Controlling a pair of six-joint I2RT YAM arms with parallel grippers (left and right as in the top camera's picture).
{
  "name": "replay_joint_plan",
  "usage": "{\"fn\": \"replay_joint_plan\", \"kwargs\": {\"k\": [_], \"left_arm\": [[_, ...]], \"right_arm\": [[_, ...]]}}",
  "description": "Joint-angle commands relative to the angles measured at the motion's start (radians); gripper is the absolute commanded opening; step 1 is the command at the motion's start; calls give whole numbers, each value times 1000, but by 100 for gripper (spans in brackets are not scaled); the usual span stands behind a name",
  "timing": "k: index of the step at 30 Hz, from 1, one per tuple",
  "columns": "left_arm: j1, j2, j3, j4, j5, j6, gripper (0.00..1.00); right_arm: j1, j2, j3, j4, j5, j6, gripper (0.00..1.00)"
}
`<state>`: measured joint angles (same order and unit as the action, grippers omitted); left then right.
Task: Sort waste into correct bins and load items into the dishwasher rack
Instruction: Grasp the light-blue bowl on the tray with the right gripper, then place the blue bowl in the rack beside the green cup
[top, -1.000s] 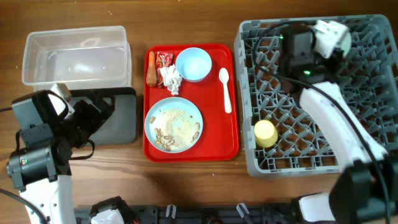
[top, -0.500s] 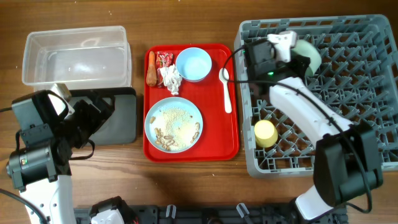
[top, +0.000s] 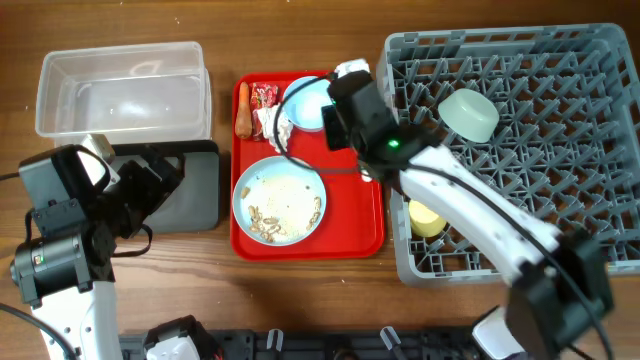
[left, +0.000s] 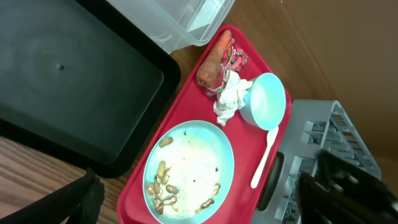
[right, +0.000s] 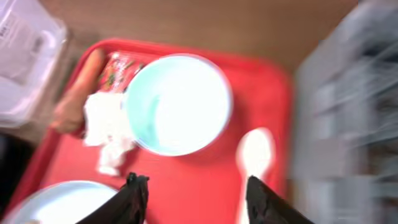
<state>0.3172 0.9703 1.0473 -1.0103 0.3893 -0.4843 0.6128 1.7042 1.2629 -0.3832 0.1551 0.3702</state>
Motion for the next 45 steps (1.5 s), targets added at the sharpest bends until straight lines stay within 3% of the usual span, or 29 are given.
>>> {"fn": "replay_joint_plan", "kwargs": {"k": [1,11,14,20,24,29,32,35,39,40,41,43,45], "left_arm": [[7,-7,6,3,-10,5,100],[7,-7,6,3,-10,5,100],[7,-7,6,3,-10,5,100],[7,-7,6,3,-10,5,100],[7,-7,6,3,-10,5,100],[7,-7,6,3,-10,5,100],[7,-7,6,3,-10,5,100],[7,-7,6,3,-10,5,100],[7,-7,6,3,-10,5,100],[7,-7,6,3,-10,5,100],[7,-7,6,3,-10,5,100],[7,-7,6,3,-10,5,100],[7,-7,6,3,-10,5,100]], "right_arm": [[-79,90,32,64,-240,239,50],[-188,351,223,61,-359,288,45],[-187,391,235,52,-362,331,32],[-185,461,235,3,-366,348,31],[-185,465,235,-25,-366,347,4],[-195,426,243,-47,-360,348,4],[-211,286,244,-109,-326,316,4],[-213,76,244,-183,-156,204,4],[-215,-161,243,-342,482,130,4],[-227,-204,239,-400,737,130,4],[-240,-214,235,-423,844,130,4],[-295,-211,220,-474,996,128,4],[-378,-191,188,-494,1024,127,4]]}}
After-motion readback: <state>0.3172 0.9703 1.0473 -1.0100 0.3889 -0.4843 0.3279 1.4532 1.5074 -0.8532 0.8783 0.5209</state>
